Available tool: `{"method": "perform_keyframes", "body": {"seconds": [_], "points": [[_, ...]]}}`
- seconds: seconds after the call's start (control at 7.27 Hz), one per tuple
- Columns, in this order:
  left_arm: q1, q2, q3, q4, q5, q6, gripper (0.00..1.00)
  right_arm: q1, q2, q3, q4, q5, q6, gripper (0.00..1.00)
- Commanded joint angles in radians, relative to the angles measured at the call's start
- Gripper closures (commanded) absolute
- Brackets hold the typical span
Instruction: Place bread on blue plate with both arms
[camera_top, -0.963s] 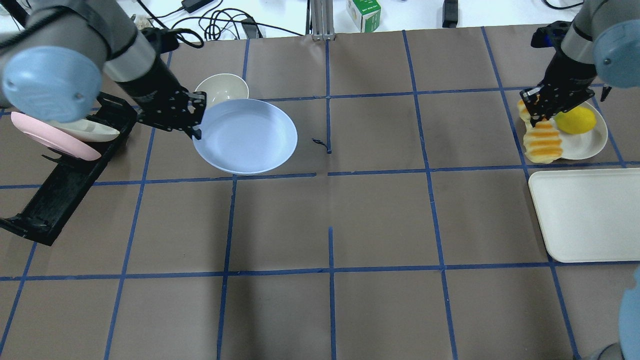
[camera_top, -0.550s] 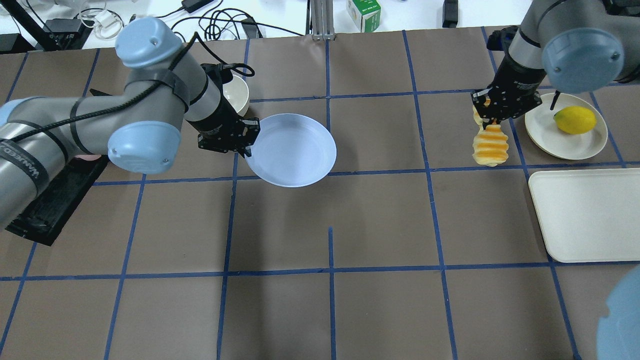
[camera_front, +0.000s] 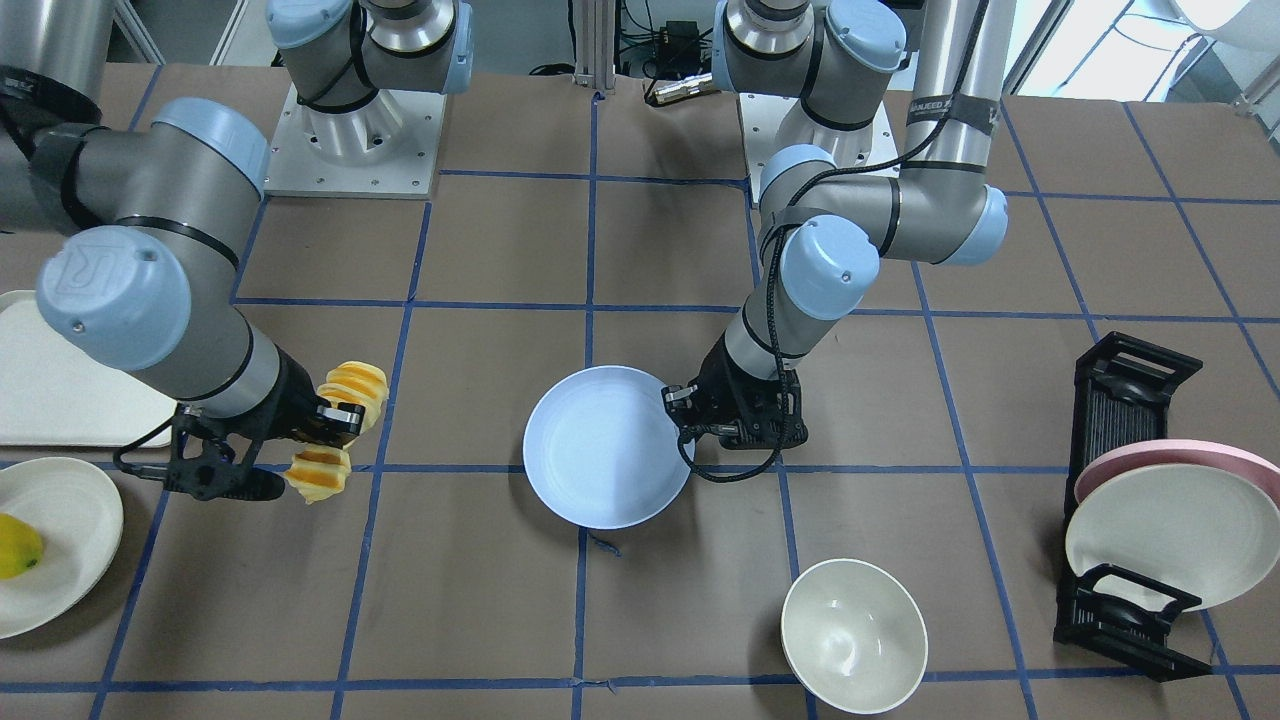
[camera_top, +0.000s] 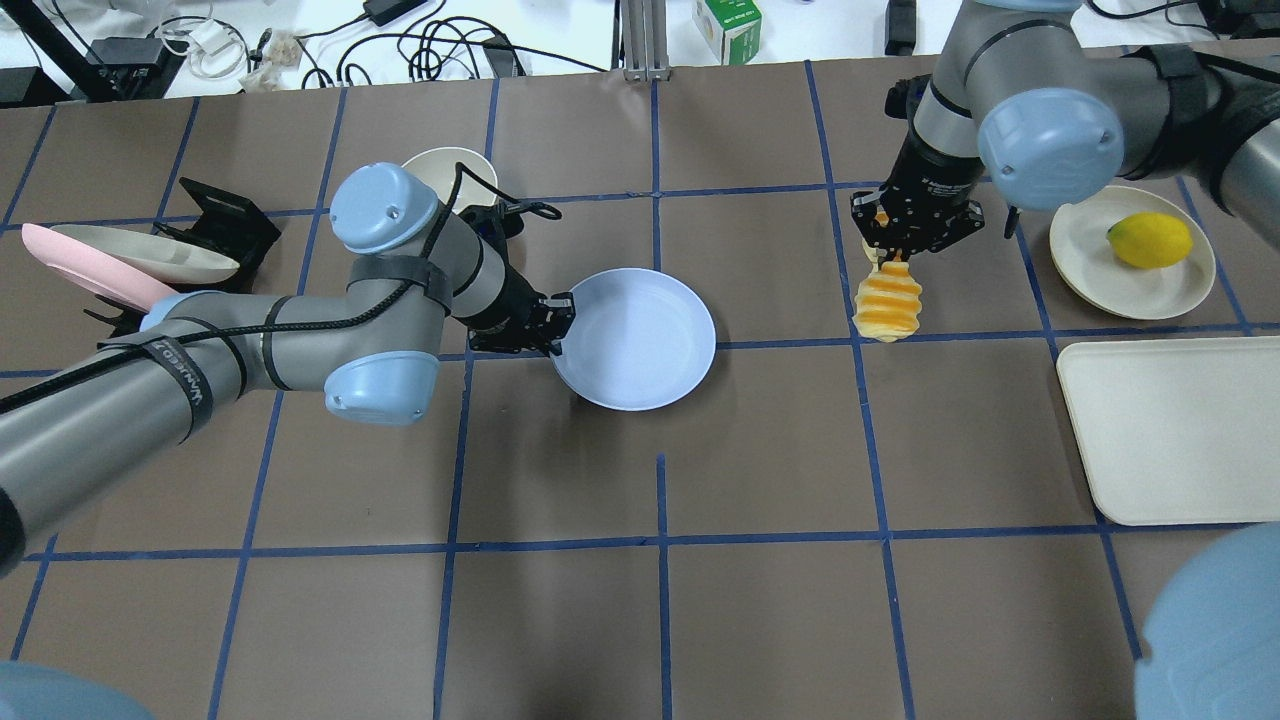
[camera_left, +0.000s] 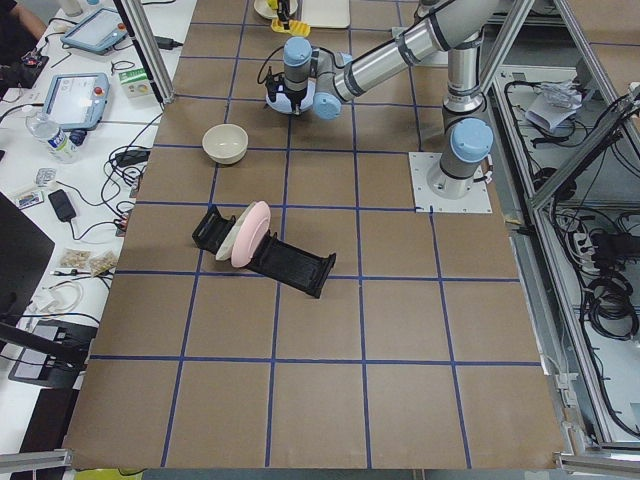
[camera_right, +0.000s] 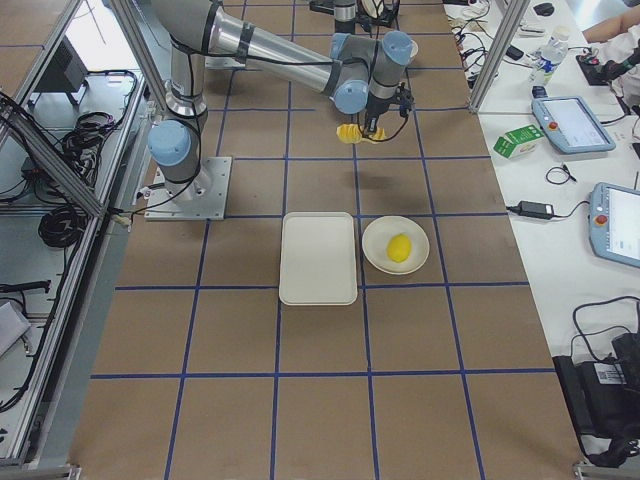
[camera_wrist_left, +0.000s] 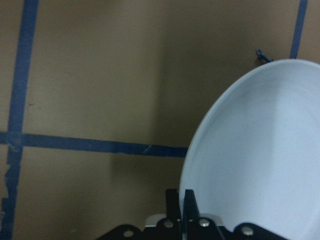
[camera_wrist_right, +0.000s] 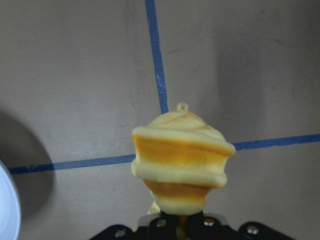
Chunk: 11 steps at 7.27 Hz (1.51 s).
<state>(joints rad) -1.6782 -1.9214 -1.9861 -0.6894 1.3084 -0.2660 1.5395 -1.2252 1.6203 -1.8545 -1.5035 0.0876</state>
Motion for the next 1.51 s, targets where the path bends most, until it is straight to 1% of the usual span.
{"method": "perform_keyframes", "body": {"seconds": [0.0,0.14,0.28,0.41,0.55,0.69,0.83,0.96,1.1,1.24,1.38], "points": [[-0.026,-0.065,-0.014,0.094,0.0,-0.001,1.0,0.108,0.05,-0.003,-0.082,0.009,0.096,1.0],[-0.028,-0.071,-0.013,0.106,0.003,0.007,0.99,0.132,0.076,0.0,-0.11,0.012,0.171,1.0],[-0.028,-0.067,0.0,0.108,0.015,0.016,0.01,0.181,0.084,-0.002,-0.115,0.016,0.204,1.0],[-0.022,-0.035,0.012,0.099,0.023,0.022,0.0,0.21,0.09,0.0,-0.136,0.061,0.213,1.0],[-0.02,-0.022,0.032,0.091,0.025,0.024,0.0,0.249,0.131,-0.008,-0.193,0.098,0.221,1.0],[-0.014,0.004,0.085,0.021,0.025,0.031,0.0,0.305,0.145,0.0,-0.219,0.103,0.265,1.0],[-0.012,0.043,0.186,-0.191,0.06,0.048,0.0,0.326,0.171,-0.003,-0.229,0.112,0.315,1.0],[-0.014,0.083,0.278,-0.416,0.122,0.077,0.0,0.336,0.187,0.0,-0.279,0.135,0.364,1.0],[-0.015,0.125,0.338,-0.581,0.196,0.082,0.0,0.356,0.19,0.01,-0.266,0.14,0.368,1.0],[-0.014,0.168,0.369,-0.693,0.24,0.083,0.0,0.356,0.191,0.05,-0.284,0.135,0.351,0.37],[-0.018,0.212,0.385,-0.757,0.327,0.085,0.0,0.356,0.191,0.056,-0.319,0.14,0.368,0.0]]}}
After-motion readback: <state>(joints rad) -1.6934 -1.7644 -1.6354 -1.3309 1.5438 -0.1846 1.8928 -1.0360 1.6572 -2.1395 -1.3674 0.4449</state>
